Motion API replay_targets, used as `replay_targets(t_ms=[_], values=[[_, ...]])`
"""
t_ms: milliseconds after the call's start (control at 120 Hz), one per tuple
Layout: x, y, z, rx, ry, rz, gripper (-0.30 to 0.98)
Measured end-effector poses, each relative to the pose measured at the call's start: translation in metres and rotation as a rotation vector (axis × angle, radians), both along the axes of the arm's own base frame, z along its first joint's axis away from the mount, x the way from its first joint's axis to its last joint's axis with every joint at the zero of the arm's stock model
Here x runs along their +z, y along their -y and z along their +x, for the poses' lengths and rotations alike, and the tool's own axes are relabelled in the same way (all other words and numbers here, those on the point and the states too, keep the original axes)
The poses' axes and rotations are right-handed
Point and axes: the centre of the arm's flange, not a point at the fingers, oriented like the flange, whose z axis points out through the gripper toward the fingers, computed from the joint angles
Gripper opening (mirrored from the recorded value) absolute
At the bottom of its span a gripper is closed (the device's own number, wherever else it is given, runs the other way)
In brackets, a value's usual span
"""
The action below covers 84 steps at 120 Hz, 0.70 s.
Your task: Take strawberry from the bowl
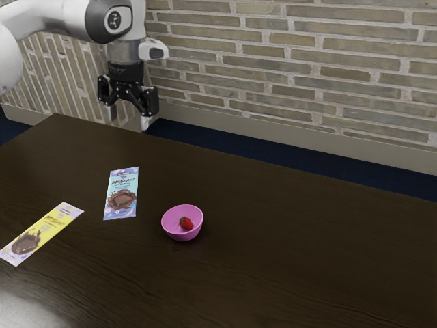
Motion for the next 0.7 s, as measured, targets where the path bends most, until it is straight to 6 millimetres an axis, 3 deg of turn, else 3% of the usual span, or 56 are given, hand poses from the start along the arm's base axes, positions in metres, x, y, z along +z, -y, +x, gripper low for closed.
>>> replay_targets(t_ms=[233,433,567,700], values=[[0.008,-0.006,0.014,0.070,0.131,0.002,0.67],[0.006,-0.005,0.018,0.418,0.222,-0.008,0.67],[-0.006,-0.003,0.023,0.642,0.241,-0.015,0.67],[-0.047,-0.001,0.028,0.815,0.229,-0.001,0.67]])
